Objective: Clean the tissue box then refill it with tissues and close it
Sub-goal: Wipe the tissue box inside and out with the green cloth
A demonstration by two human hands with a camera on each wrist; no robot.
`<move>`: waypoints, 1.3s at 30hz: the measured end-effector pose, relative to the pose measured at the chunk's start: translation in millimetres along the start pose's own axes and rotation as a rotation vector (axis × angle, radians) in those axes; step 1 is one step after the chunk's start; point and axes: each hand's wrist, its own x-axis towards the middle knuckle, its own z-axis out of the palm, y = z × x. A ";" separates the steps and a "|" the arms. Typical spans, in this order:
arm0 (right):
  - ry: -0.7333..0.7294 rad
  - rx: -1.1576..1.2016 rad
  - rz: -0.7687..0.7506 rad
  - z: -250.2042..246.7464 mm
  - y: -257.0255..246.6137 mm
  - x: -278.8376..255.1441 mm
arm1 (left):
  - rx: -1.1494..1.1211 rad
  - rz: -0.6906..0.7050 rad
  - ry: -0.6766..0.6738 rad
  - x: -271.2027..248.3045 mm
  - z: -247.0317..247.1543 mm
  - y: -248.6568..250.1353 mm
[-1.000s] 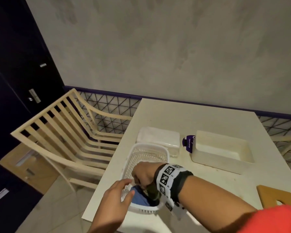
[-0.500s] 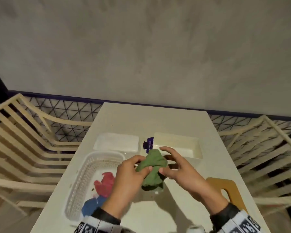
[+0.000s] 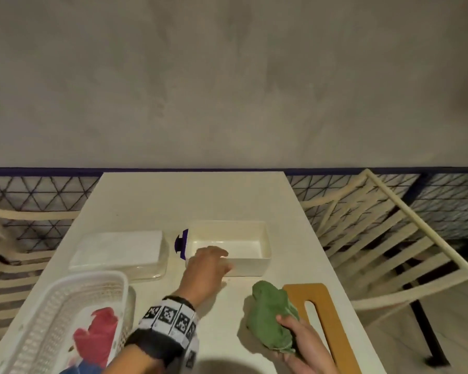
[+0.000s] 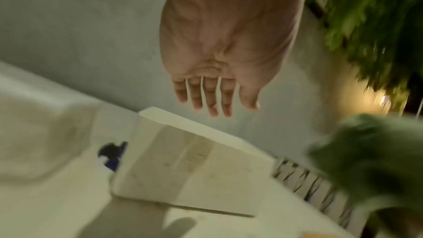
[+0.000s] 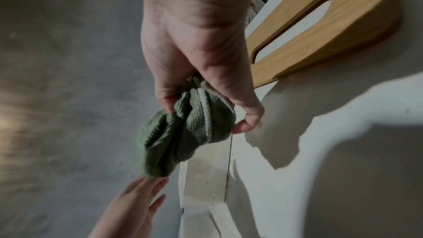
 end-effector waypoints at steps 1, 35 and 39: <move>-0.008 0.045 0.009 -3.3 -1.7 -1.4 | 0.177 0.014 -0.022 16.1 1.5 -9.1; 0.035 -1.599 -1.437 131.3 -32.9 -40.4 | -0.993 -0.124 0.358 -98.3 -80.0 41.5; -0.042 -1.543 -1.527 147.2 -24.7 -43.8 | -1.067 -0.139 0.392 -101.8 -91.7 39.8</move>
